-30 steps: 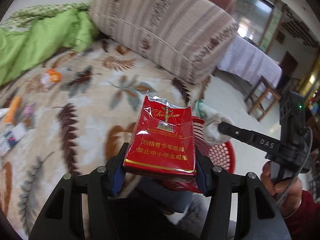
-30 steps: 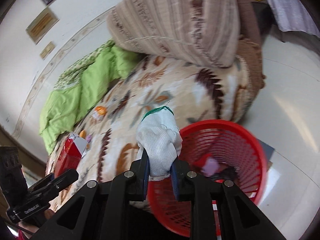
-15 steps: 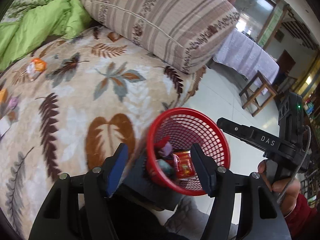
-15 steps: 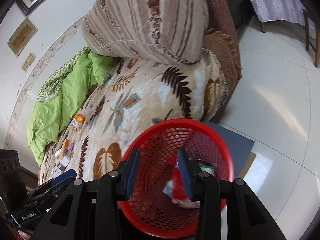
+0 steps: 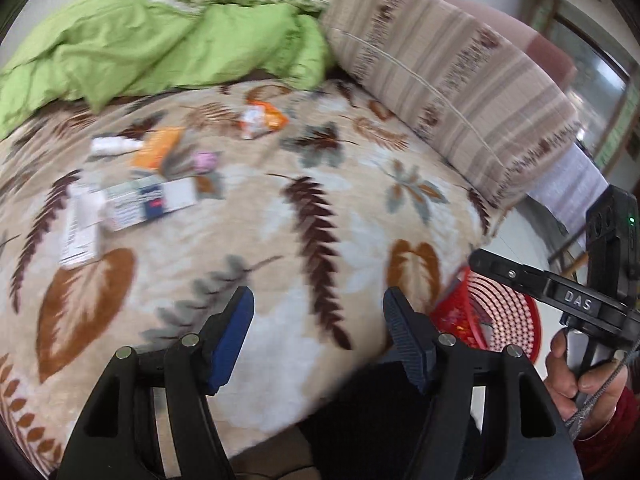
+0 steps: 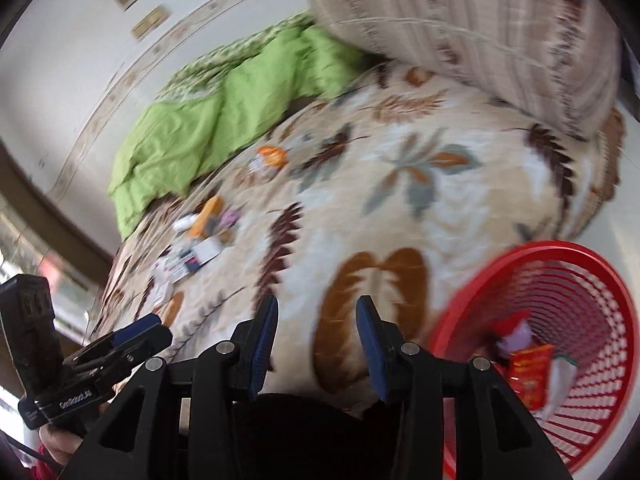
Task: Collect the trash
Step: 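Grasp the white tablet box with the left tool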
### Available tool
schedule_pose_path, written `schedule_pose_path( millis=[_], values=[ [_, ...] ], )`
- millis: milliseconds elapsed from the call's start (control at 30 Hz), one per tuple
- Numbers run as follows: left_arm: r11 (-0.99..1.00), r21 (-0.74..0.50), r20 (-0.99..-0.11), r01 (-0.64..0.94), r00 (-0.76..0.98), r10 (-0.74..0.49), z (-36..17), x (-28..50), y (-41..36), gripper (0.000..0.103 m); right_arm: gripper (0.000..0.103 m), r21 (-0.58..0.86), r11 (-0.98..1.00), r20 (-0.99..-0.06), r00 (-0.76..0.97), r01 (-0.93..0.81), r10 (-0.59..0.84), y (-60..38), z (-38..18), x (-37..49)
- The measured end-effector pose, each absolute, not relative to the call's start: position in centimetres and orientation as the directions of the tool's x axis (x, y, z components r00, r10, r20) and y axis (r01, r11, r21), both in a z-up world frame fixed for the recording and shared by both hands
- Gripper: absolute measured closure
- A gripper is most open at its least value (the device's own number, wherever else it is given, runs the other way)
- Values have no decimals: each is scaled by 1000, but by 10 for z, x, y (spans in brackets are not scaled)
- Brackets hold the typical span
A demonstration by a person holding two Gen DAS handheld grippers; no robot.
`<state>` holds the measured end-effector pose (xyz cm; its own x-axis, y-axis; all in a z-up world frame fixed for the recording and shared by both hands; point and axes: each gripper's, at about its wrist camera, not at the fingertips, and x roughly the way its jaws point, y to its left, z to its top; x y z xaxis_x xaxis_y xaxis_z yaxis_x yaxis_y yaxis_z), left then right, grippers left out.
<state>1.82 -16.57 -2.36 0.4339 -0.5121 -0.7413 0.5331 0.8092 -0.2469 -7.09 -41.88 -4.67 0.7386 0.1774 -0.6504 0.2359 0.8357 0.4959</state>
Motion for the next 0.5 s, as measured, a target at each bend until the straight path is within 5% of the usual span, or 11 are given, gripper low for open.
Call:
schedule_pose_path(
  millis=[500],
  values=[
    [978,-153,-832,142,516,-205,-77,142,-31,37,60,460,886,-661,687,54,302,-331,-33,-1]
  ],
)
